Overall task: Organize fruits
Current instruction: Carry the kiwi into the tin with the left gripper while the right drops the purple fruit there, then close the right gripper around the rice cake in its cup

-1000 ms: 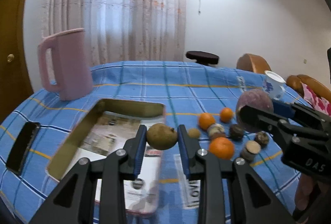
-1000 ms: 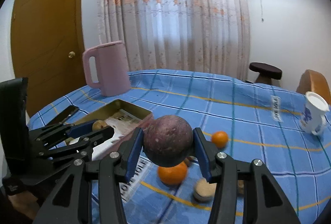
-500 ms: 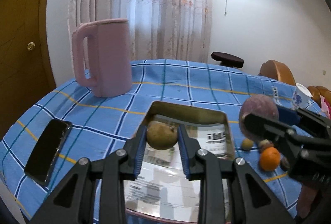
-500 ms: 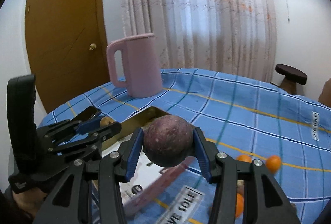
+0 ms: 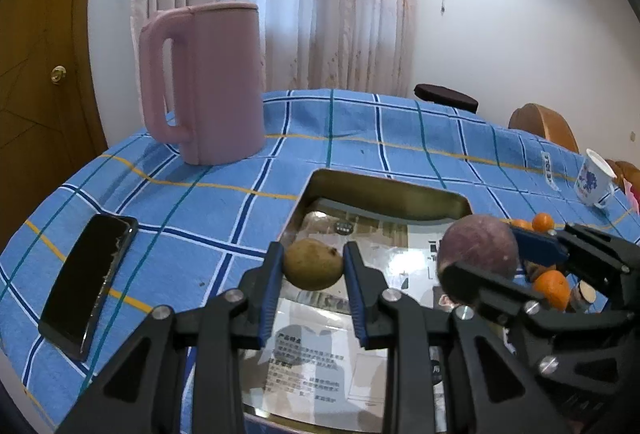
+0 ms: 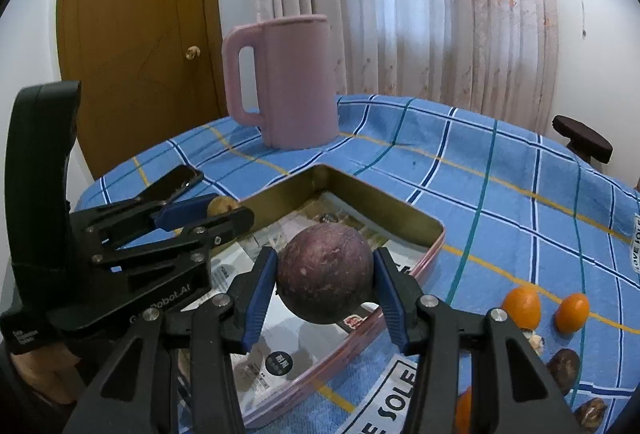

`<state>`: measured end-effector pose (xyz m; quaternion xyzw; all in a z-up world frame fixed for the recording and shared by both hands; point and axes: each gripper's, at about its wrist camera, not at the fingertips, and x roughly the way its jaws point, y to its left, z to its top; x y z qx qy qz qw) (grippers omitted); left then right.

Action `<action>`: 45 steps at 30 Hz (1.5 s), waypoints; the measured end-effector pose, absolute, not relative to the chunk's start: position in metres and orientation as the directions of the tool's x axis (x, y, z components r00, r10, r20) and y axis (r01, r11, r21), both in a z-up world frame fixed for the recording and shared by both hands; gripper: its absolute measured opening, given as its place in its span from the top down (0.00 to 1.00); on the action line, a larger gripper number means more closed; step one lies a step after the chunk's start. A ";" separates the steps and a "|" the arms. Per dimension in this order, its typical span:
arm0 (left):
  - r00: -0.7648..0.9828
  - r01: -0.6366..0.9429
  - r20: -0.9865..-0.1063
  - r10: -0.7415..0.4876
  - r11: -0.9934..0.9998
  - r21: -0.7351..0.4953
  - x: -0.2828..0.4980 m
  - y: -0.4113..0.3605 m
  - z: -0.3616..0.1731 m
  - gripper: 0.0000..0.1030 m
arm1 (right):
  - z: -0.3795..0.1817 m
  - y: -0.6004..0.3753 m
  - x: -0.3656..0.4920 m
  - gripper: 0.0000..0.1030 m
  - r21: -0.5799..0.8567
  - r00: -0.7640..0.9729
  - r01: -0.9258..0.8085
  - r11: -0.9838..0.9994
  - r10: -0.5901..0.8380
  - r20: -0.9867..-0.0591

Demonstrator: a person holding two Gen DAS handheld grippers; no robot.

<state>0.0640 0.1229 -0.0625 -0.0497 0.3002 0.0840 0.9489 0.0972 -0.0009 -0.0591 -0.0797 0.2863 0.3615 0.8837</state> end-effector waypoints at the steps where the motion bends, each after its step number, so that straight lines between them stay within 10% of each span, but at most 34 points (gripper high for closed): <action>1: 0.803 -0.189 -0.581 0.130 0.981 -0.042 0.065 0.123 -0.064 0.69 | -0.061 0.000 0.097 0.50 0.059 0.575 -0.686 0.725 0.590 -0.566; 18: 0.791 -0.207 -0.595 0.140 0.977 -0.045 0.063 0.129 -0.067 0.68 | -0.064 0.012 0.097 0.50 -0.031 0.596 -0.705 0.708 0.568 -0.568; 27: 0.831 -0.222 -0.534 0.155 0.973 -0.063 0.044 0.124 -0.048 0.11 | -0.054 -0.014 0.086 0.35 -0.021 0.626 -0.683 0.730 0.571 -0.531; 45: 0.831 0.078 -0.554 -0.045 0.996 0.036 0.054 -0.017 -0.051 0.11 | -0.076 -0.163 0.091 0.39 -0.012 0.732 -0.413 0.911 0.323 -0.600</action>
